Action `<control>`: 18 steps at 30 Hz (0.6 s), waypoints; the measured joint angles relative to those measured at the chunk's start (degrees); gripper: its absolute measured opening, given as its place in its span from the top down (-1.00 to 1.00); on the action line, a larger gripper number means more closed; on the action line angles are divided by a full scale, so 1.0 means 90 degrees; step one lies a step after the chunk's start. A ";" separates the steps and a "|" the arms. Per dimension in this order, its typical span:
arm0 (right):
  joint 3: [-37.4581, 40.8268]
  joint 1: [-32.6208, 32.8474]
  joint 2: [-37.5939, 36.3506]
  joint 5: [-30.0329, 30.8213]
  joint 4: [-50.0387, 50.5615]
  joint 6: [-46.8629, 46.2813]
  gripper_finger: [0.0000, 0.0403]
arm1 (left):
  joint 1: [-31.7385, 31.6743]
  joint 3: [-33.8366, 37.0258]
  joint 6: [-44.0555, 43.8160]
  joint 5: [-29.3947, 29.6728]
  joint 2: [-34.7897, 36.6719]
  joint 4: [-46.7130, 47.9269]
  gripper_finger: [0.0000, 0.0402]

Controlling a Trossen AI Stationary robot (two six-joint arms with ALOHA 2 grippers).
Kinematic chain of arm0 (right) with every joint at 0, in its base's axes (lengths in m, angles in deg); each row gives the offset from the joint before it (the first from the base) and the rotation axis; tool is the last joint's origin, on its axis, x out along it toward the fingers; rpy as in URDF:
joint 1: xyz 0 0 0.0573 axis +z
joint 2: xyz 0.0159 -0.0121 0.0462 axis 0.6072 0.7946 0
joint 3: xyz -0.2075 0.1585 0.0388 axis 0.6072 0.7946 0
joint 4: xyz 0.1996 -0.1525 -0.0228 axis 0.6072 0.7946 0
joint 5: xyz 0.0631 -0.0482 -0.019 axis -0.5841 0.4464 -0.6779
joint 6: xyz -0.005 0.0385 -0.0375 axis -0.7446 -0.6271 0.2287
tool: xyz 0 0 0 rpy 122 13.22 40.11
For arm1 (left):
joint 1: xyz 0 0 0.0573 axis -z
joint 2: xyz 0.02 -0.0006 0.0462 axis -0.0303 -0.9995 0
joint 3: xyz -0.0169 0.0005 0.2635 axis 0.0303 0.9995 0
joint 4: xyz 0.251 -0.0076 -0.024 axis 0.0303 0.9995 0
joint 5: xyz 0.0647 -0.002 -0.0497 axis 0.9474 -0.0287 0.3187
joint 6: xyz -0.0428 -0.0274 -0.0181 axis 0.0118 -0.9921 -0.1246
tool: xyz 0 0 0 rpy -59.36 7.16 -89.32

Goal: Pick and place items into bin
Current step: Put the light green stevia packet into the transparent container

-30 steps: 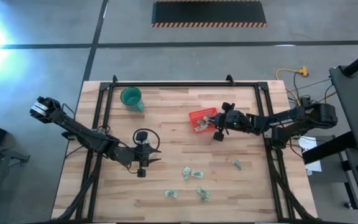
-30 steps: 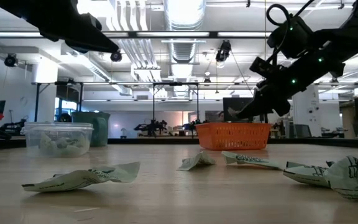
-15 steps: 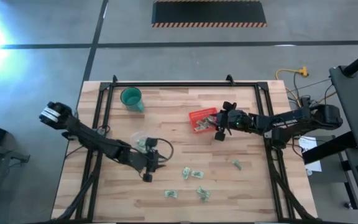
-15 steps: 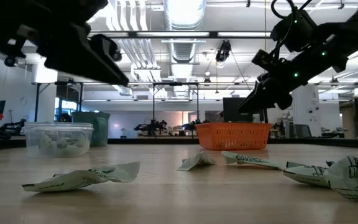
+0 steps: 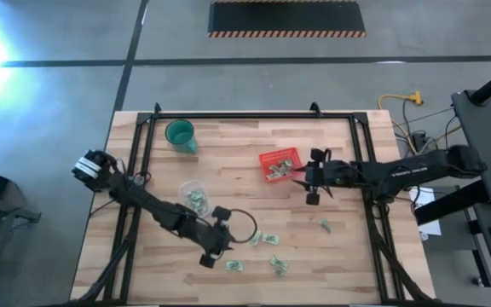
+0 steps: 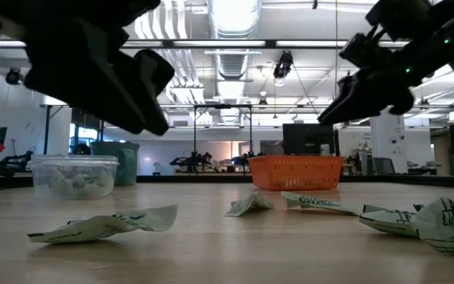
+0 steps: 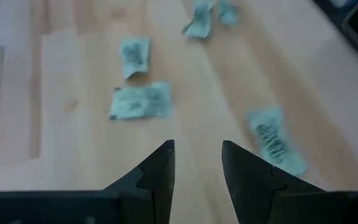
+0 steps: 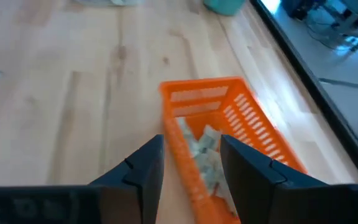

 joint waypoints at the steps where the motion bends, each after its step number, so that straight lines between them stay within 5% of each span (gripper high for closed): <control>1: 0.0000 0.0093 -0.0090 -0.0003 0.0104 -0.0044 0.27 | 0.0053 -0.0073 -0.0003 0.0002 -0.0054 -0.0025 0.42; 18: 0.0010 0.0771 -0.0626 0.0002 0.0334 -0.0388 0.16 | 0.0761 -0.0465 -0.0828 0.0070 -0.0792 -0.0102 0.42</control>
